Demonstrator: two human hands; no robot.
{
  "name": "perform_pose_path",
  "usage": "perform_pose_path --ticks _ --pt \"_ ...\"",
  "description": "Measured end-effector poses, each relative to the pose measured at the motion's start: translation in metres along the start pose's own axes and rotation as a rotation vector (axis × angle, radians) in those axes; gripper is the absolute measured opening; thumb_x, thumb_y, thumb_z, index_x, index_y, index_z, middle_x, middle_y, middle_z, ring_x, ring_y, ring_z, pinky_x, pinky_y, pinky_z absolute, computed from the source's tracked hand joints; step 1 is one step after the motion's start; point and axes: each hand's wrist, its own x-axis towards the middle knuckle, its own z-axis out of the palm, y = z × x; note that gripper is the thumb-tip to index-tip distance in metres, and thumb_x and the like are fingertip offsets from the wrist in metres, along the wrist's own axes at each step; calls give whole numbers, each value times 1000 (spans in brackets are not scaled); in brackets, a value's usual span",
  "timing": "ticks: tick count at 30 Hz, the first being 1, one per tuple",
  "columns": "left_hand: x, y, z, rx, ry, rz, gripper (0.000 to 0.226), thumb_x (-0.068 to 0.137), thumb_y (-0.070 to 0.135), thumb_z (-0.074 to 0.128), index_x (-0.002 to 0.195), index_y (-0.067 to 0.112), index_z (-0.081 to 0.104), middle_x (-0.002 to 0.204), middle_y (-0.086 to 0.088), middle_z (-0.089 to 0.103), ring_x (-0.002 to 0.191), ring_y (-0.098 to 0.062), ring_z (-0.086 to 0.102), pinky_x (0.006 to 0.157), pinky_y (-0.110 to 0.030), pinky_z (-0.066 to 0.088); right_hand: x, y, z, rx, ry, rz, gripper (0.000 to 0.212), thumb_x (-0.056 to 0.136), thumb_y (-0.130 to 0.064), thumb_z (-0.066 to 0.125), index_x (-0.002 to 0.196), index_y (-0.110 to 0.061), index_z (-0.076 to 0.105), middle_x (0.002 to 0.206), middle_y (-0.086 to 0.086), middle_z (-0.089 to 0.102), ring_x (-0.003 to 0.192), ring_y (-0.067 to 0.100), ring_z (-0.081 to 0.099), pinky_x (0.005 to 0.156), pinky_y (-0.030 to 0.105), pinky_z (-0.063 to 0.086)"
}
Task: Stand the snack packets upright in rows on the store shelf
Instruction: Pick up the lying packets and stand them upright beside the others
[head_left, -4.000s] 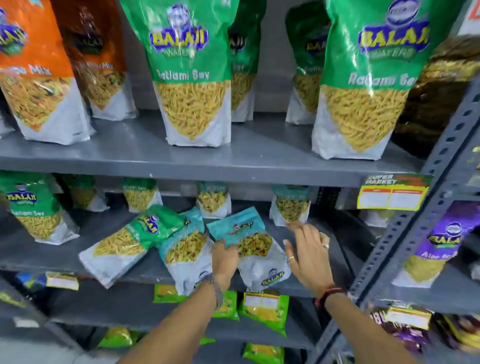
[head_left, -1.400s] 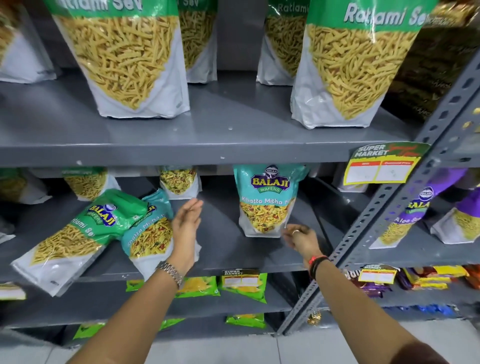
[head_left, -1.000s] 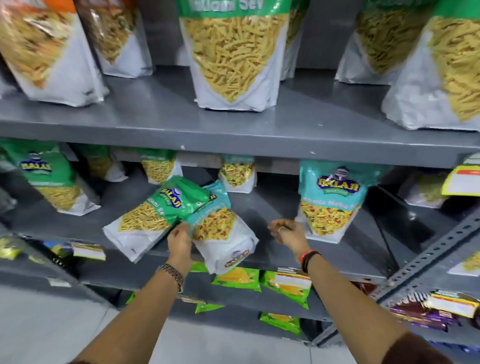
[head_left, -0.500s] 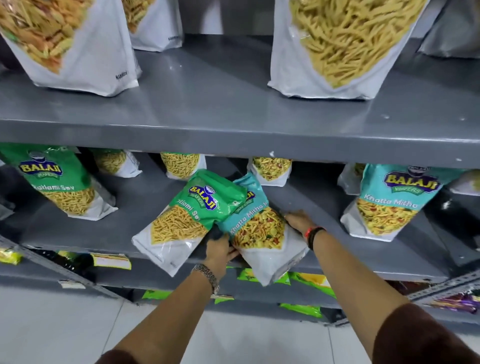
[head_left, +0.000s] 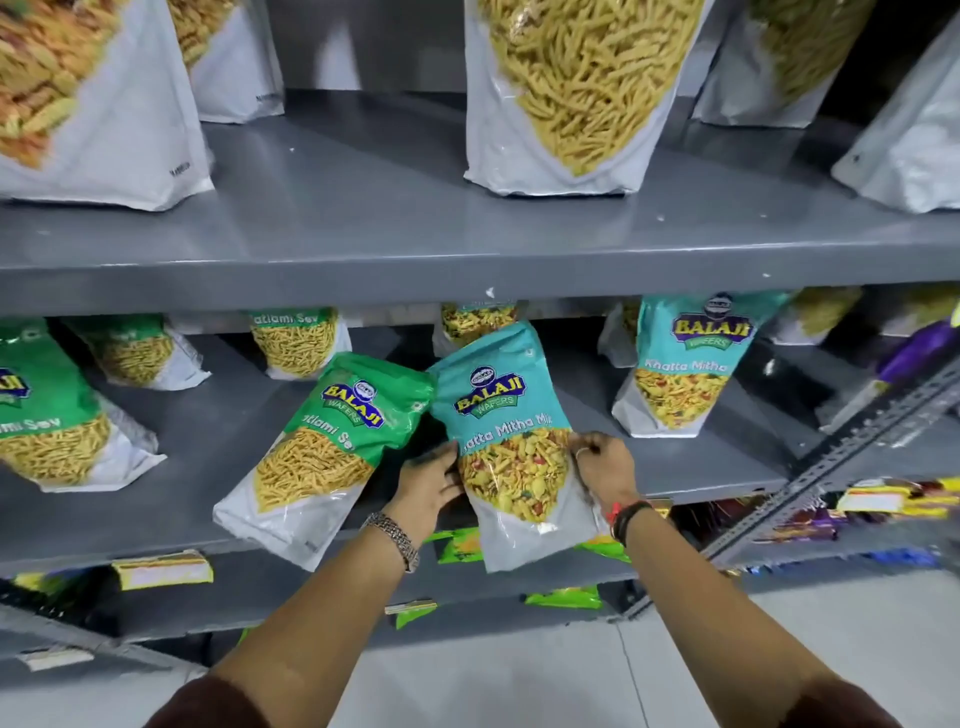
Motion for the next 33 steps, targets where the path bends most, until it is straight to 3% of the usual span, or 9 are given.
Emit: perform_pose_path --ticks 2,6,10,15,19,24,27,30,33 --pt "-7 -1 5 3 -50 28 35 91 12 53 125 3 56 95 -5 67 73 -14 65 57 -23 56 -5 7 -9 58 37 21 25 88 -9 46 96 -2 69 94 21 69 95 36 62 73 27 39" --pt "-23 7 13 50 -134 128 32 88 15 59 119 8 60 101 -6 69 78 -13 68 61 -21 56 -18 8 -25 291 63 90 28 93 -21 47 76 -8 63 70 7 55 77 25 53 66 28 38" --pt "-37 23 21 119 -187 237 24 86 18 62 110 14 65 94 -1 73 69 -7 71 64 -20 57 -32 6 -34 506 36 111 23 93 -26 48 84 -9 60 77 7 56 73 19 50 60 26 41" --pt "-42 35 29 150 -196 317 13 85 16 62 97 18 67 73 10 77 61 -2 71 59 -16 57 -30 -2 -41 544 30 86 31 93 -26 47 64 -16 50 63 2 45 64 17 42 58 28 35" --pt "-42 36 27 157 -182 349 26 85 17 63 110 10 65 98 -3 73 72 -7 72 69 -20 58 -22 -5 -42 561 -1 47 31 93 -21 48 63 -18 51 55 -1 39 54 13 33 54 25 30" --pt "-28 45 24 155 -154 346 40 85 17 63 122 3 58 120 -15 66 109 -29 64 93 -35 52 4 -14 -32 516 2 49 30 93 -19 49 63 -20 52 60 0 45 57 13 37 52 23 32" --pt "-20 53 27 134 -139 368 34 87 14 59 119 3 57 117 -13 65 103 -23 63 88 -29 52 25 -25 -25 503 24 21 34 93 -12 47 61 -21 49 63 -3 48 64 13 42 54 21 34" --pt "-10 64 34 123 -132 403 11 89 11 57 99 12 61 100 -3 67 91 -11 64 84 -25 51 46 -38 -17 484 34 5 36 92 -8 46 59 -21 49 61 -4 48 61 11 40 53 21 32" --pt "3 70 39 115 -109 426 11 89 8 55 90 17 60 95 0 66 89 -9 63 75 -16 54 67 -43 -8 466 24 6 35 90 -4 45 61 -22 53 69 2 57 70 15 49 64 28 47"
